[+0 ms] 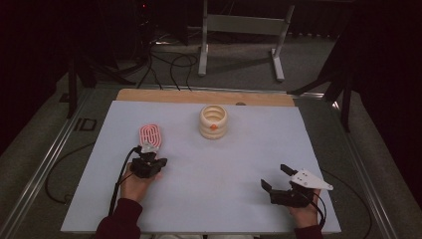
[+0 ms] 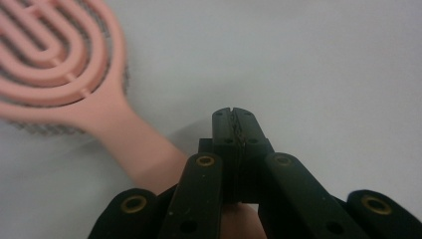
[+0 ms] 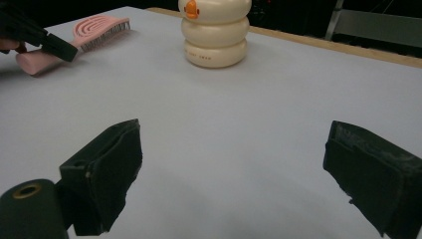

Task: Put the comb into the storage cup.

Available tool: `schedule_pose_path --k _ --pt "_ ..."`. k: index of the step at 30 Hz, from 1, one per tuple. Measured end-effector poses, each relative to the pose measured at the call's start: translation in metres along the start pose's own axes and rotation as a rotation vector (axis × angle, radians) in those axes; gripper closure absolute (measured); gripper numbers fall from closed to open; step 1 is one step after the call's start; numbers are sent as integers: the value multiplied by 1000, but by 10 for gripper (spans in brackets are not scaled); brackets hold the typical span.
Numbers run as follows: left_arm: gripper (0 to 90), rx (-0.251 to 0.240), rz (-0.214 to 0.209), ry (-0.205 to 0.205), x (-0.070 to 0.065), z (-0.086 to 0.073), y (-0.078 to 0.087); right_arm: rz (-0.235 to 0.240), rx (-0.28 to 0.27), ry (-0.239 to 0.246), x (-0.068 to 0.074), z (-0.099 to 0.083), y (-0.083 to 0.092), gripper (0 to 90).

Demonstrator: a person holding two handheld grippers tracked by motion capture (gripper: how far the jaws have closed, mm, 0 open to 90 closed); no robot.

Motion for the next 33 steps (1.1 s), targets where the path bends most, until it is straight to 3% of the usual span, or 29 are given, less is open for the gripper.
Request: schedule_pose_path --k 7,17,27,33 --pt "894 -1 21 10 10 -3 10 2 2 -1 0 0 0 84" --pt "876 -11 57 66 32 -12 23 1 4 -1 0 0 -1 83" --pt "873 -16 57 53 31 -13 24 1 6 3 0 -1 -1 83" --pt "823 -97 48 53 30 -5 37 0 5 3 0 -1 -1 84"
Point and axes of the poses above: each handheld gripper's, and its own axes: y roughly backward along the jaws, z roughly out of its top, x roughly to its left, the point moved 7 cm from there along -y, roughly forward along the jaws, and after that the axes turned 7 degrees about z, right-handed, at the moved point
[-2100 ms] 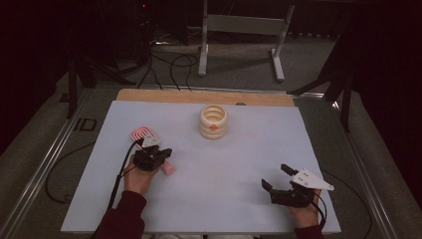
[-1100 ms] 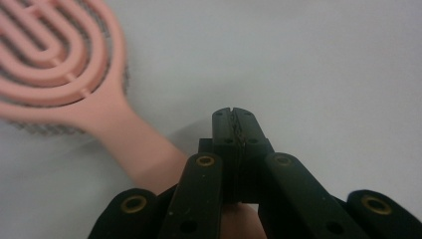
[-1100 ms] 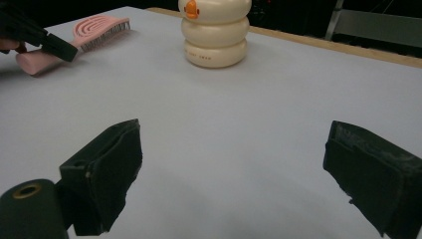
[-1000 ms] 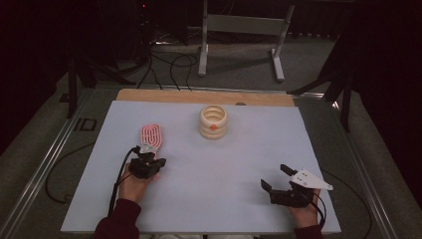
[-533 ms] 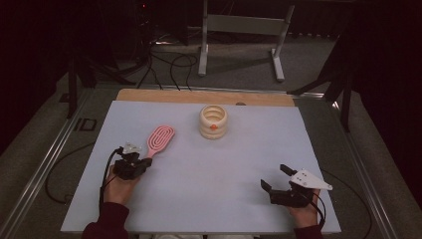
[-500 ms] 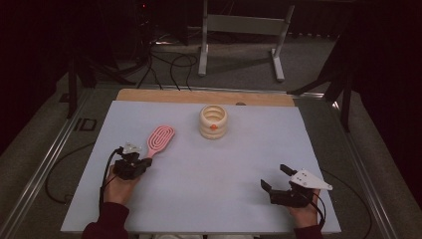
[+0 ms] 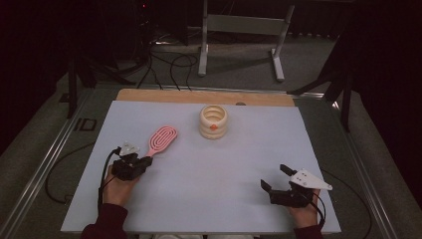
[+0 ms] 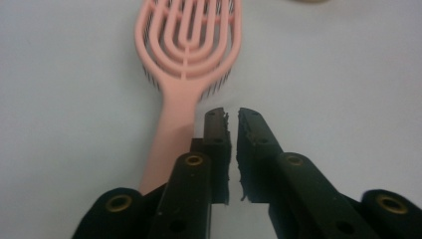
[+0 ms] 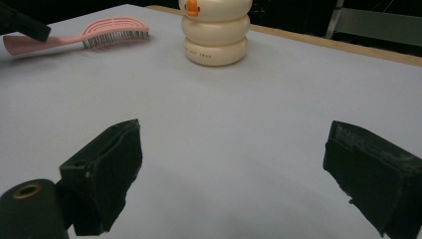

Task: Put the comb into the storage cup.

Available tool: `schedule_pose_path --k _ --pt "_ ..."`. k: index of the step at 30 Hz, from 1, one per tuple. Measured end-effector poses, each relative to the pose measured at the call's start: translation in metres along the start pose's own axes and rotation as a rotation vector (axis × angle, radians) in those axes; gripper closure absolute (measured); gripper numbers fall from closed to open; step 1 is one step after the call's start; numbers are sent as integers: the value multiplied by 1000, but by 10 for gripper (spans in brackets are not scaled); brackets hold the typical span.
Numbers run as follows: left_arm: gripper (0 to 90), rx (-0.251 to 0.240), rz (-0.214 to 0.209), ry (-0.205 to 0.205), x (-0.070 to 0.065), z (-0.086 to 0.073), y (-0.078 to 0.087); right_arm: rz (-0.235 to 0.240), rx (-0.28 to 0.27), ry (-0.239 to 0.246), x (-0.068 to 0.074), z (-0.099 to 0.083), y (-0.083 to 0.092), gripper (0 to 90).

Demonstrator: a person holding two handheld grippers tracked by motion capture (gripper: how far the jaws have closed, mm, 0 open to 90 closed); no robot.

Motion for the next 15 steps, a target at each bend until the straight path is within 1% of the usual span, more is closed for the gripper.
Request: schedule_pose_path --k 1,2,3,5,6,7,8,9,10,11,12,13,14,15 --pt "800 -25 -2 4 0 3 4 0 -2 -2 0 0 0 83" --pt "800 -54 -5 8 1 6 9 0 -2 -2 0 0 0 83" --pt "771 -82 -7 11 1 8 15 0 -1 -3 0 0 0 84" --pt "762 -138 -1 10 3 13 27 1 -1 -4 0 0 0 83" --pt "724 -169 3 6 4 14 33 2 -3 -5 0 0 0 83" --pt "701 -194 8 4 5 15 39 1 -3 -4 1 0 0 83" --pt "701 -220 17 1 7 16 44 1 -3 -4 1 0 0 83" --pt "668 -249 23 -11 9 15 49 0 -4 -4 1 1 0 83" --pt "650 -273 22 -12 10 15 53 -2 -5 -5 1 1 0 83" --pt "605 -304 10 -1 15 11 60 -2 -6 -3 1 1 0 83" --pt "593 -304 10 -1 15 11 60 -2 -6 -3 1 1 0 83" --pt "593 -323 0 9 17 9 64 -2 -8 -1 1 1 0 83" --pt "565 -345 -9 17 20 7 67 -1 -11 -2 1 2 1 83" --pt "481 -358 -17 27 22 5 70 0 -15 -1 1 2 1 83"
Point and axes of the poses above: each handheld gripper's, and its own axes: y roughly backward along the jaws, z roughly out of its top, x roughly to its left, the point moved 7 cm from there along -y, roughly forward along the jaws, and after that the axes turned 7 degrees about z, right-handed, at the moved point
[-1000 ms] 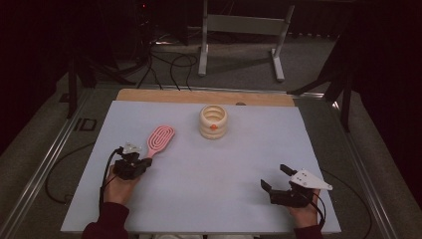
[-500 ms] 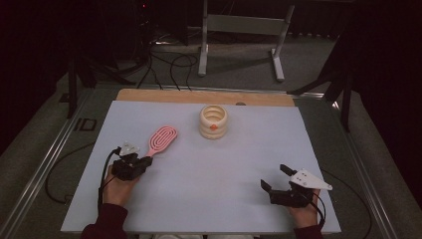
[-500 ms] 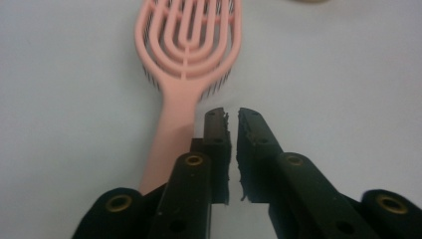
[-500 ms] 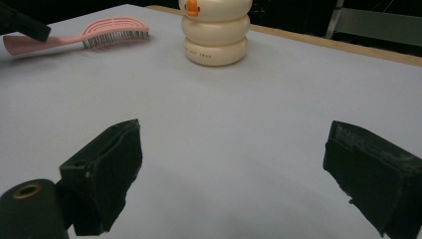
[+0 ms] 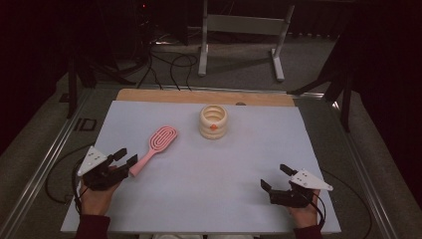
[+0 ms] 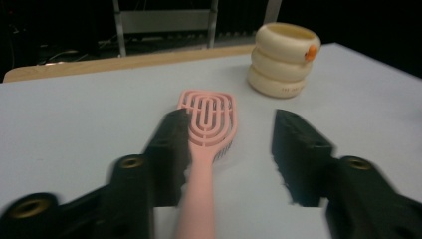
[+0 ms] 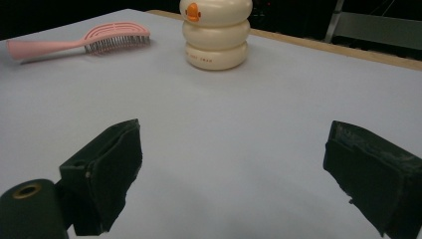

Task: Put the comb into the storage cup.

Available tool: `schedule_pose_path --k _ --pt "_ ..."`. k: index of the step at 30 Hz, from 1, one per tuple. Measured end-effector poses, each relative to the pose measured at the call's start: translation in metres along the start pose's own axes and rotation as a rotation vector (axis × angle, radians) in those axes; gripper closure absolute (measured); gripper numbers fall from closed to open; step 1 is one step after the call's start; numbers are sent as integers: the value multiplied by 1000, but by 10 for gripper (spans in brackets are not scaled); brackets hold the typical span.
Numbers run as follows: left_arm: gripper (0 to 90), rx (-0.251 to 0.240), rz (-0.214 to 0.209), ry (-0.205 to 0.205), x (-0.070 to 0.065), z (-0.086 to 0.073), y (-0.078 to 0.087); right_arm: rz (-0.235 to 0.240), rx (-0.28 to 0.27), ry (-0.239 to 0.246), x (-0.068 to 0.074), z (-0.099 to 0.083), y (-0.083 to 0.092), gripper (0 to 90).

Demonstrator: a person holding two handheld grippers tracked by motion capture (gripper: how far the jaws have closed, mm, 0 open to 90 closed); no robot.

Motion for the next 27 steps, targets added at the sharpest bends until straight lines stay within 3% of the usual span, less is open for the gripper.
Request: schedule_pose_path --k 2,3,6,10,15,19,23,27 --pt "432 -36 -33 34 4 -1 8 3 -5 1 1 1 0 83" --pt "432 -50 -32 41 6 -2 12 3 -5 1 1 1 0 83" --pt "323 -78 -7 41 11 -6 20 10 -10 10 3 2 -1 83" --pt "258 -73 17 31 13 -10 24 17 -18 16 4 3 -1 83" --pt "175 -73 100 -4 17 -13 28 30 -46 26 6 6 -1 84" --pt "151 -60 112 -17 17 -16 30 35 -60 19 5 7 0 84" --pt "58 -50 95 -24 16 -17 32 44 -70 17 5 7 0 84" --pt "8 -34 115 -40 20 -20 33 51 -63 30 8 7 -2 83"
Point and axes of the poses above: each handheld gripper's, and its own axes: y roughly backward along the jaws, z roughly out of its top, x roughly to its left, the point moved 7 cm from there along -y, roughly forward along the jaws, and after that the axes turned 7 degrees about z, right-handed, at the moved point
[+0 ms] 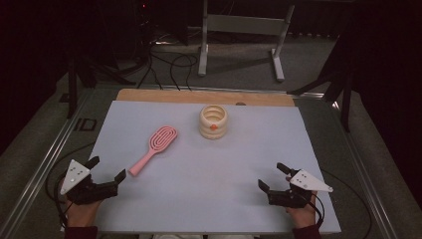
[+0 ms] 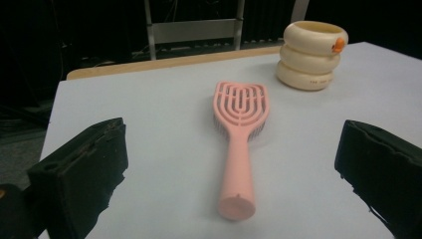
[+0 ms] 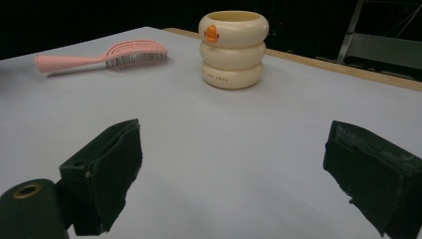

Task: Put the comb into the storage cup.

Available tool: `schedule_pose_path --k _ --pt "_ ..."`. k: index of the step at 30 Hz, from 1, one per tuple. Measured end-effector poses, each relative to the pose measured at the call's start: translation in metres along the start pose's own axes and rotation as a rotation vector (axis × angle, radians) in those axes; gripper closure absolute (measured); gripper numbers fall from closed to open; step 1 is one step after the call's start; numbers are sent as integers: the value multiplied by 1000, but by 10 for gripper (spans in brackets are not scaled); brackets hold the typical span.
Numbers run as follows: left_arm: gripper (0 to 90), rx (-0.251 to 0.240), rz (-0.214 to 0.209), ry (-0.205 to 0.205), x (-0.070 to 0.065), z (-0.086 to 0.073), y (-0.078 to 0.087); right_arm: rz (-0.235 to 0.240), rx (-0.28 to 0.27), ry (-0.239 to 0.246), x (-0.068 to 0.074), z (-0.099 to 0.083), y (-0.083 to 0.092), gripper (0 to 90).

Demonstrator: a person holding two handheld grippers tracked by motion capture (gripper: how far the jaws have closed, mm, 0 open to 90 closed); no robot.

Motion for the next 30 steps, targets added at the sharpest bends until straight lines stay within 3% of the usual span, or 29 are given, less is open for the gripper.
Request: schedule_pose_path --k 16,24,30 --pt "7 86 31 -37 -1 -7 -7 -9 11 -15 -5 -1 2 83" --pt "7 123 13 -33 -5 -4 -12 -13 17 -35 -6 -2 3 84" --pt "6 137 -10 -37 -9 2 -19 -1 -1 -14 -4 0 3 84"
Point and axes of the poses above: each handheld gripper's, and its own axes: y roughly backward along the jaws, z roughly out of its top, x roughly to its left, the point moved 7 cm from there along -y, roughly forward along the jaws, and after that the axes turned 7 degrees about z, right-handed, at the moved point
